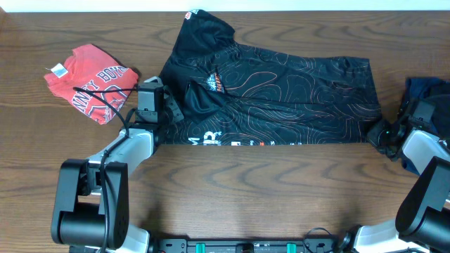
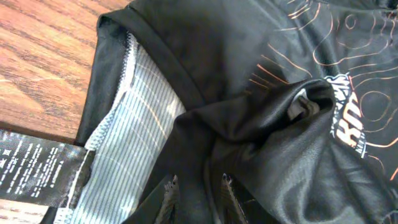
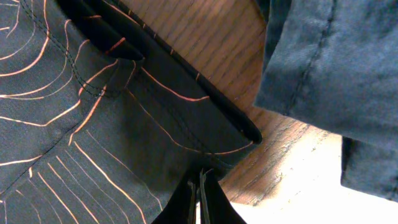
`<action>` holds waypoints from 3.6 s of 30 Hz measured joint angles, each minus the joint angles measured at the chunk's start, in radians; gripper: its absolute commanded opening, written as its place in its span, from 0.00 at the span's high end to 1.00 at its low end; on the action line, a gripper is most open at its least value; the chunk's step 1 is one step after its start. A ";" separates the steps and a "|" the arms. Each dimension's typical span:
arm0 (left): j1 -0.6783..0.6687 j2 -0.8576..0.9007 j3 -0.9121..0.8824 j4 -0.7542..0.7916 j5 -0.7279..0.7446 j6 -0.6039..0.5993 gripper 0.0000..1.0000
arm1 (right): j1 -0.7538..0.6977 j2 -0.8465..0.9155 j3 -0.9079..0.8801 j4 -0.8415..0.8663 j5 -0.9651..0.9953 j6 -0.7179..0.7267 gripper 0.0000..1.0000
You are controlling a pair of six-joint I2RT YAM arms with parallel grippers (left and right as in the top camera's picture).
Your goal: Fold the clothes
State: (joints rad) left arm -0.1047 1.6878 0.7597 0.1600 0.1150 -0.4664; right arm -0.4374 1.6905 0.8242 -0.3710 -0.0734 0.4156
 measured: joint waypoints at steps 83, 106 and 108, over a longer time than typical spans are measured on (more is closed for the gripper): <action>0.113 0.014 0.007 -0.140 0.153 0.046 0.76 | 0.000 0.000 0.002 -0.006 0.004 -0.007 0.96; 0.098 0.014 0.007 -0.118 0.146 0.056 0.94 | 0.000 0.000 0.002 -0.006 0.004 -0.007 0.96; 0.104 0.014 0.007 -0.122 0.124 0.051 0.94 | 0.000 0.000 0.002 -0.006 0.005 -0.007 0.96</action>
State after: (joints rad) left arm -0.0010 1.7020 0.7670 0.0380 0.2390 -0.4149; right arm -0.4374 1.6905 0.8257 -0.3775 -0.0689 0.4088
